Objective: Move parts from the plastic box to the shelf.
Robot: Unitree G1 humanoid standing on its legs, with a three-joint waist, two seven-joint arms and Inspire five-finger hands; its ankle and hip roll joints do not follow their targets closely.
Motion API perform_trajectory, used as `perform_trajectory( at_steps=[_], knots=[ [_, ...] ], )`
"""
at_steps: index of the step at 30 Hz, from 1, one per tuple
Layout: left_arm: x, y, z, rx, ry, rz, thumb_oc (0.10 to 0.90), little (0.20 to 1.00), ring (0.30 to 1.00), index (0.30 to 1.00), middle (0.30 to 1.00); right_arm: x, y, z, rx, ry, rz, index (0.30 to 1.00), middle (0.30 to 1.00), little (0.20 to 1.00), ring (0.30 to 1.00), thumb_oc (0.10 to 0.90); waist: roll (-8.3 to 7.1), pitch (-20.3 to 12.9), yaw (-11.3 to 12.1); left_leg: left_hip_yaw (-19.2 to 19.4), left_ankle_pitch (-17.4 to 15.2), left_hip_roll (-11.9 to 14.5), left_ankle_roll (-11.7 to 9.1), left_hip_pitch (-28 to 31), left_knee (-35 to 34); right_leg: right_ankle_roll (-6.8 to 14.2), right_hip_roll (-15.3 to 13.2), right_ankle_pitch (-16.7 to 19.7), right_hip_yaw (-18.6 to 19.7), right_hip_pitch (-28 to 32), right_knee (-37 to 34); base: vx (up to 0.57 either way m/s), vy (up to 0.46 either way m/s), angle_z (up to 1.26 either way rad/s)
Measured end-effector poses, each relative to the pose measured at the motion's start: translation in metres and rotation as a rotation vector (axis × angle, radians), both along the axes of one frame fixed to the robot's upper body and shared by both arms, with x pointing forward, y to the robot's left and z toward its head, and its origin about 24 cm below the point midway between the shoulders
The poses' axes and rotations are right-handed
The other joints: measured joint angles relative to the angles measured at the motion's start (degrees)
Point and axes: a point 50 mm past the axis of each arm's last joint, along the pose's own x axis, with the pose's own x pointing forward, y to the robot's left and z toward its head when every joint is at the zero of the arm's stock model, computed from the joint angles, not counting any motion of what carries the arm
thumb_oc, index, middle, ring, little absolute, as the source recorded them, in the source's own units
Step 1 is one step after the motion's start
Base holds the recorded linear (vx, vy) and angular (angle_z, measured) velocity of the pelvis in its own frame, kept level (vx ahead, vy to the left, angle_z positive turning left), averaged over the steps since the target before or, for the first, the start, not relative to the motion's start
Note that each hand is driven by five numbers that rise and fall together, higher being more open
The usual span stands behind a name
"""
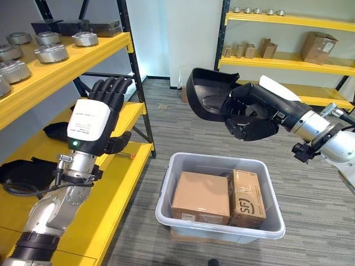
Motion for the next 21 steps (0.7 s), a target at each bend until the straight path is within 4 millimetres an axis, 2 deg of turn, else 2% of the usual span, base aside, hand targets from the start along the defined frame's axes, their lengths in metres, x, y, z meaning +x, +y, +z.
perform_trajectory(
  at_steps=[6, 11, 12, 13, 17, 21],
  knots=[
    [0.005, -0.005, 0.018, 0.081, -0.063, -0.03, 0.9, 1.0, 1.0, 1.0, 1.0, -0.003, 0.006, 0.0, 0.009, 0.011, 0.041, 0.3, 0.3, 0.3, 0.3, 0.4, 0.0, 0.0, -0.3, 0.1, -0.1, -0.1, 0.0, 0.0, 0.0, 0.1, 0.0, 0.3, 0.1, 0.2, -0.5, 0.0, 0.001, -0.01],
    [0.006, -0.007, 0.018, 0.103, -0.06, -0.04, 0.9, 1.0, 1.0, 1.0, 1.0, -0.003, 0.007, 0.0, 0.017, 0.021, 0.048, 0.3, 0.3, 0.3, 0.3, 0.4, 0.07, 0.0, -1.1, 0.1, 0.0, -0.1, 0.0, 0.0, 0.2, -0.1, 0.0, 0.4, 0.1, 0.3, -0.7, 0.0, 0.001, -0.01],
    [0.013, -0.011, 0.037, 0.368, -0.053, -0.086, 0.9, 1.0, 1.0, 1.0, 1.0, -0.001, 0.021, 0.0, 0.005, 0.05, 0.11, 0.3, 0.3, 0.3, 0.3, 0.4, 0.01, -0.1, -1.4, 0.5, 0.0, -0.1, 0.0, 0.2, 0.2, 0.1, 0.1, 0.9, 0.5, 0.4, -1.3, 0.0, -0.001, -0.06],
    [0.015, -0.017, 0.044, 0.408, -0.081, -0.114, 0.9, 1.0, 1.0, 1.0, 1.0, -0.004, 0.027, 0.001, 0.005, 0.057, 0.148, 0.3, 0.3, 0.3, 0.3, 0.4, 0.47, -0.2, -1.7, 0.6, -0.1, -0.3, 0.0, 0.2, 0.1, 0.1, 0.0, 0.9, 0.5, 0.5, -1.4, 0.0, -0.001, -0.09],
    [0.014, -0.027, 0.059, 0.405, -0.165, -0.148, 0.9, 1.0, 1.0, 1.0, 1.0, -0.012, 0.037, -0.002, 0.008, 0.08, 0.22, 0.3, 0.3, 0.3, 0.3, 0.4, 0.98, -0.5, -2.4, 1.1, -0.3, -0.2, -0.2, 0.7, 0.2, -0.1, 0.1, 1.1, 0.8, 0.8, -1.4, 0.0, -0.001, -0.06],
    [0.014, -0.027, 0.058, 0.43, -0.174, -0.149, 0.9, 1.0, 1.0, 1.0, 1.0, -0.012, 0.036, -0.003, 0.0, 0.093, 0.215, 0.3, 0.3, 0.3, 0.3, 0.4, 1.02, -0.5, -3.0, 1.4, -0.3, -0.2, -0.2, 0.8, 0.1, 0.1, 0.1, 1.0, 1.0, 0.6, -1.4, 0.0, 0.001, -0.04]
  ],
)
